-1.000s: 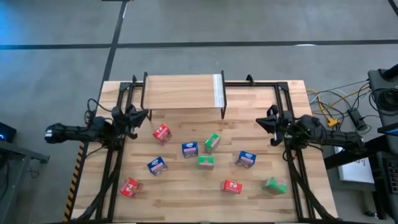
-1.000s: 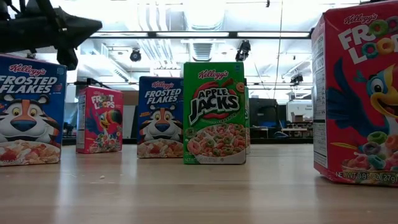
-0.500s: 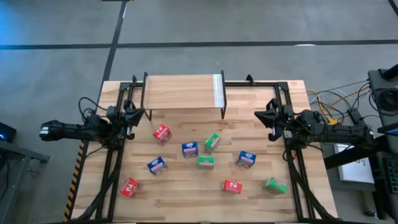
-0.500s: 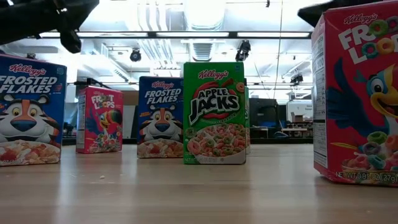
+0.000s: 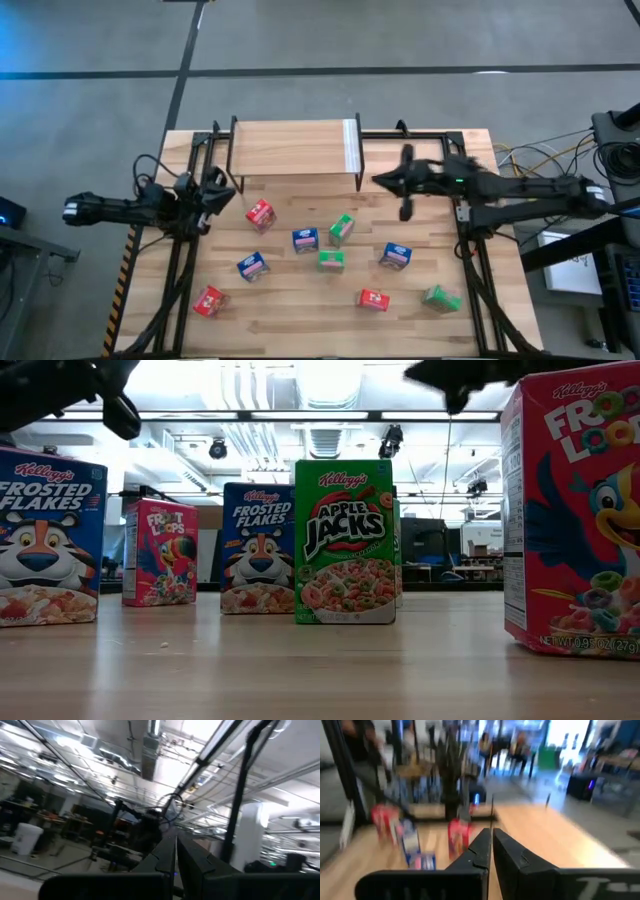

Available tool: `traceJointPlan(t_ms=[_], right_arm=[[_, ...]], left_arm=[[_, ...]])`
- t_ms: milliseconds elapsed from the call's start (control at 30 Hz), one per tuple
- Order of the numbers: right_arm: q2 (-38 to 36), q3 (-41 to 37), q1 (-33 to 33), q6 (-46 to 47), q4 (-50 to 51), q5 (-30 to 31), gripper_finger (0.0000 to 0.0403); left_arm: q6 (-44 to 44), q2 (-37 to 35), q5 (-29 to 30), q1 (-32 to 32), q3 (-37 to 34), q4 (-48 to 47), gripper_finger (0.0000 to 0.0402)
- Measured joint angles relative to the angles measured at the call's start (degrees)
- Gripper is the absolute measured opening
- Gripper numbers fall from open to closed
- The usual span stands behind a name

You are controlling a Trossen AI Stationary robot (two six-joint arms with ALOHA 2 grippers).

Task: Stack cereal on shelf
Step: Put the top green cereal box on the shelf

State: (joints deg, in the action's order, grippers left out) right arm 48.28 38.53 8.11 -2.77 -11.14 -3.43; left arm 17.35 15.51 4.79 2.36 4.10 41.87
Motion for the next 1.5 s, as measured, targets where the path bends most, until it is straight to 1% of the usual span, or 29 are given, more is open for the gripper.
traceJointPlan(t_ms=[100,267,400,567,767,900,1133,1200,1300,1500], right_arm=[[3.81,4.52,0.01,-2.01,2.65,-0.06,0.0009],[9.85,10.0,0.01,-3.34,11.32,-1.11,0.0009],[13.41,15.41,0.01,-3.92,20.01,-3.05,0.0009],[18.19,21.89,0.01,-4.84,33.65,-3.08,0.0009],[23.33,30.11,-0.12,-4.87,48.33,-3.08,0.0009],[26.34,33.53,-0.14,-6.65,52.86,-3.08,0.0009],[31.3,37.32,-0.36,-9.83,54.12,-3.05,0.0012],[32.67,38.61,-0.37,-11.47,55.21,-3.05,0.0023],[34.59,40.06,-0.38,-13.23,57.05,-3.05,0.0057],[36.71,40.77,-1.12,-18.28,57.58,-3.09,0.0166]], left_arm=[[1.13,0.57,-1.71,0.34,0.0,-0.07,0.0002],[1.34,2.44,-1.43,0.66,-0.02,0.66,0.0002],[1.07,3.2,-1.1,0.64,-0.02,1.16,0.0002],[1.2,3.99,-0.82,0.64,-0.02,1.52,0.0002],[-0.83,3.93,0.2,0.64,-0.04,2.14,0.0002],[-1.44,3.91,0.77,0.64,-0.04,2.2,0.0002],[-3.42,3.42,3.06,0.64,-0.04,2.79,0.0002],[-3.59,3.32,3.6,0.64,-0.07,2.72,0.0002],[-3.59,3.31,3.72,0.64,-0.07,2.72,0.0002],[-3.57,3.28,3.72,0.64,-0.07,2.71,0.0002]])
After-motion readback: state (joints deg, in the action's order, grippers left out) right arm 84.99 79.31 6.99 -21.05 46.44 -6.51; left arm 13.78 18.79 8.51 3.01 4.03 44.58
